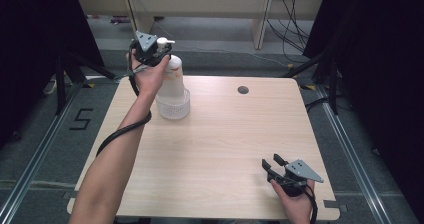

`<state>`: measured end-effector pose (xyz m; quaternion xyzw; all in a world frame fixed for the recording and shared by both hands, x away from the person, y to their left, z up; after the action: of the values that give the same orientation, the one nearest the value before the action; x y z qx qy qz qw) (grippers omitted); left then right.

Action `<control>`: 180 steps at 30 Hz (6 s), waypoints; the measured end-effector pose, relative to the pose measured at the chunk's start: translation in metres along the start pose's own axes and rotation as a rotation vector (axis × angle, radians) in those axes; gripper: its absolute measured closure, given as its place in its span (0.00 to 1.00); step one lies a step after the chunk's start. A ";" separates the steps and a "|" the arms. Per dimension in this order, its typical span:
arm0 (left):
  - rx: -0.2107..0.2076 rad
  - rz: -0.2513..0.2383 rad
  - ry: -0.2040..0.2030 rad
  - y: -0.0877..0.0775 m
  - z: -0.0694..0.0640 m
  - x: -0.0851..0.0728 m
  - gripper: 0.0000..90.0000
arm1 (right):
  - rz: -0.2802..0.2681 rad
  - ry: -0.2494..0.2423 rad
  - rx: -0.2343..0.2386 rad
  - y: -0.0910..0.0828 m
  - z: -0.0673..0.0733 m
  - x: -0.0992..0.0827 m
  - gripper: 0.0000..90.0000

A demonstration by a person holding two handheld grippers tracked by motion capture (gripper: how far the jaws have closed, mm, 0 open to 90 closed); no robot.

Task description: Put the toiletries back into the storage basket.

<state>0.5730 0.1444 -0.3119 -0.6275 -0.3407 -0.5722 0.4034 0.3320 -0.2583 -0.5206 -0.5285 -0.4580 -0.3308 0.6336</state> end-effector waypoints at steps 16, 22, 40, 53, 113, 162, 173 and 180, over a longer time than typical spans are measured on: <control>-0.003 0.020 -0.003 0.002 0.000 -0.009 0.65 | 0.014 -0.011 -0.004 0.000 -0.001 0.000 0.53; -0.002 0.028 0.001 0.003 -0.001 -0.013 0.65 | 0.011 -0.031 -0.001 0.000 -0.002 0.000 0.53; -0.007 0.046 0.000 0.005 -0.002 -0.023 0.65 | 0.015 -0.025 -0.003 0.000 -0.001 0.000 0.53; -0.008 0.061 -0.005 0.007 -0.002 -0.031 0.65 | 0.010 -0.029 -0.005 0.000 -0.001 0.000 0.53; -0.025 0.101 -0.049 0.010 0.000 -0.058 0.55 | 0.004 -0.031 0.004 0.001 0.001 0.000 0.53; -0.095 0.097 -0.016 -0.065 -0.024 -0.066 0.31 | 0.009 -0.017 0.017 0.000 0.002 0.000 0.52; -0.107 0.063 -0.005 -0.089 -0.030 -0.076 0.32 | 0.015 -0.006 0.009 0.000 0.003 0.000 0.52; -0.106 0.053 0.015 -0.102 -0.032 -0.084 0.32 | 0.021 -0.003 0.007 0.000 0.004 -0.001 0.52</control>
<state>0.4587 0.1641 -0.3825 -0.6525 -0.2901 -0.5831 0.3873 0.3308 -0.2546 -0.5210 -0.5316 -0.4547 -0.3217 0.6381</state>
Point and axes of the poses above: each handheld gripper's, and its own axes: y roughly forward along the jaws, x roughly out of its top, z roughly to its left, the point moved 2 cm from there along y, roughly forward along the jaws, and after that the axes turned 13 degrees about -x, right-handed, at the moved point
